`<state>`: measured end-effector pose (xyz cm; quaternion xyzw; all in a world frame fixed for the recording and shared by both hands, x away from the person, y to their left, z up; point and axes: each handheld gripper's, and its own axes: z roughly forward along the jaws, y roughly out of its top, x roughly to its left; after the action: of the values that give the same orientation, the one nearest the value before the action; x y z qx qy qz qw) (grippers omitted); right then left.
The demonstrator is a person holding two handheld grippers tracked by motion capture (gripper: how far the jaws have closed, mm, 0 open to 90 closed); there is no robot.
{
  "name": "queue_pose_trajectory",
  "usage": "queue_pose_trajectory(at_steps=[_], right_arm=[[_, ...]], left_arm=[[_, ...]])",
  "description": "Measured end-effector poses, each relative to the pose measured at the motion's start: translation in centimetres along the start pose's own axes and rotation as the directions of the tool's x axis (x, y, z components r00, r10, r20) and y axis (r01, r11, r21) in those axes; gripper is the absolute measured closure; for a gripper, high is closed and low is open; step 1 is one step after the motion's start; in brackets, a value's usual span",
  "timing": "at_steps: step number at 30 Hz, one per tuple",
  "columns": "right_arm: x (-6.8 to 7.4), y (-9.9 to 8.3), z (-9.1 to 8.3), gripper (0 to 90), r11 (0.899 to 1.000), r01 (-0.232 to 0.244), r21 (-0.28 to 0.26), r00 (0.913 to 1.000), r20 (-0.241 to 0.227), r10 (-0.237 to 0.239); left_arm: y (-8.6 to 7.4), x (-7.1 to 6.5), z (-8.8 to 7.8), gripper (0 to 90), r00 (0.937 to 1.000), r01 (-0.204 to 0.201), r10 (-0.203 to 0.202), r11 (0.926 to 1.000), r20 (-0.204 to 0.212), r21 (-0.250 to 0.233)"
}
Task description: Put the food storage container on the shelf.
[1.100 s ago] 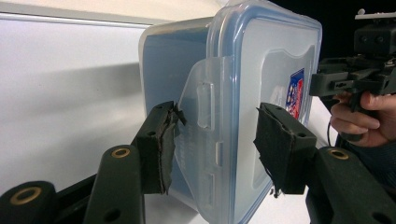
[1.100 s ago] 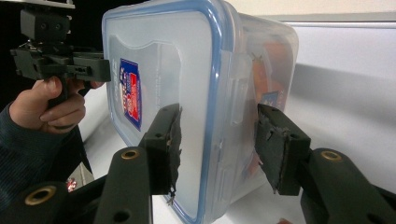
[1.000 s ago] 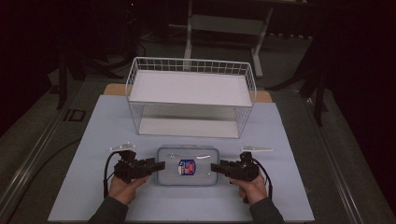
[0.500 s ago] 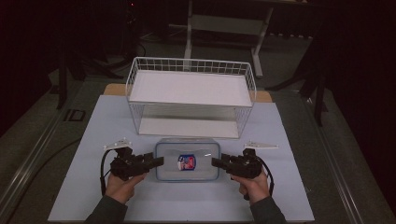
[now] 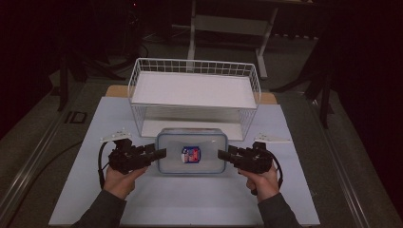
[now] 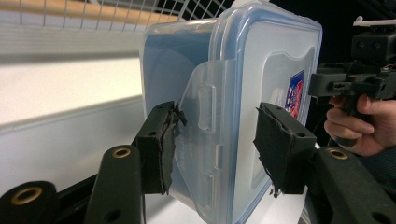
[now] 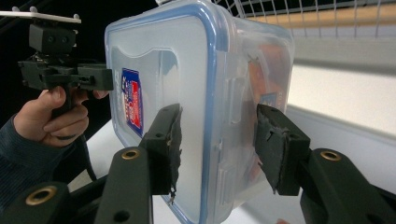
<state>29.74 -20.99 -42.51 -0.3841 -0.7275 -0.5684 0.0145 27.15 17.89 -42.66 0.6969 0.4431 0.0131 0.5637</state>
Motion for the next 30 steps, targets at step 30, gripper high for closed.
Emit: queue_pose_trajectory(at_steps=[30], right_arm=[[2.1, 6.9, -2.1, 52.3, 0.984, 0.130, -0.125, 0.9915, 0.027, -0.127]], left_arm=[[7.3, -2.0, -1.3, 48.7, 0.9914, -0.129, 0.131, 0.9853, 0.009, -0.112]])
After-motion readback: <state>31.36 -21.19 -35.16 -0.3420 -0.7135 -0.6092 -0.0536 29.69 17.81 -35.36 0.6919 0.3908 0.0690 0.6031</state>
